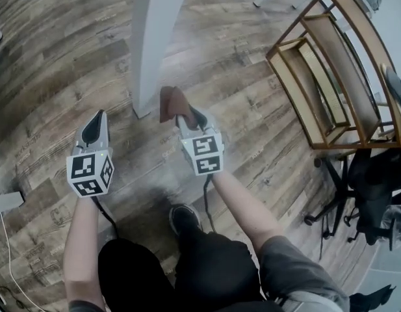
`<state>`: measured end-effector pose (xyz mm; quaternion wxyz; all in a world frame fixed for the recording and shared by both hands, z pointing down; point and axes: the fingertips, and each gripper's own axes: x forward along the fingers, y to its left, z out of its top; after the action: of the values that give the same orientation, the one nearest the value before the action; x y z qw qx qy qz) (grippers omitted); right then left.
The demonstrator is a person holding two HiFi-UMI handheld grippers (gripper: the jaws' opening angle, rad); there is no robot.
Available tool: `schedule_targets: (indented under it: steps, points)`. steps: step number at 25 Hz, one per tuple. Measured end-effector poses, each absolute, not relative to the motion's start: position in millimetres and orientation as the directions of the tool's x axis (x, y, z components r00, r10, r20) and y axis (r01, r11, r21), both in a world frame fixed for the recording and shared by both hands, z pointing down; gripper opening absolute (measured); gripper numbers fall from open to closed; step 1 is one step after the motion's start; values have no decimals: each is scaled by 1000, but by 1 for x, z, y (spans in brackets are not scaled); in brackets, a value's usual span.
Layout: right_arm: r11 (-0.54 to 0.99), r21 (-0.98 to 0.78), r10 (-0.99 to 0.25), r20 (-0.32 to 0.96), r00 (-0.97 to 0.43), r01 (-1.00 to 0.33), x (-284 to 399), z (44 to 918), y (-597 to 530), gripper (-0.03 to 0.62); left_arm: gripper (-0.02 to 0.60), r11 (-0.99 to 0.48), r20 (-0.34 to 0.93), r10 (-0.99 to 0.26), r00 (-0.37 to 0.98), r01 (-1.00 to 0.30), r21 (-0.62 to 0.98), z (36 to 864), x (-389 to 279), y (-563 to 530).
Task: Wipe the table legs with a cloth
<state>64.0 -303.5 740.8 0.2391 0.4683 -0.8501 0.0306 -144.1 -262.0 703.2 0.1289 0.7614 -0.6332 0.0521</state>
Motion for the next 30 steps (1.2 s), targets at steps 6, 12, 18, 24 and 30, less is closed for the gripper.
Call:
schedule_targets:
  steps: [6, 12, 18, 24, 30]
  points:
    - [546, 391, -832, 154, -533, -741, 71, 554, -346, 87, 20, -192, 76, -979, 191, -981, -4, 576, -153, -279]
    - [450, 495, -835, -61, -547, -743, 52, 408, -356, 87, 20, -243, -52, -968, 247, -967, -81, 470, -137, -276]
    - [413, 490, -791, -224, -569, -768, 35, 313, -346, 87, 20, -269, -158, -946, 283, -958, -100, 406, -120, -271]
    - [461, 488, -784, -166, -598, -741, 25, 342, -340, 87, 19, -293, -134, -943, 304, -951, -98, 417, -102, -271]
    - [556, 473, -781, 14, -625, -684, 10, 445, -339, 87, 20, -294, -44, -953, 299, -950, -102, 474, -97, -273]
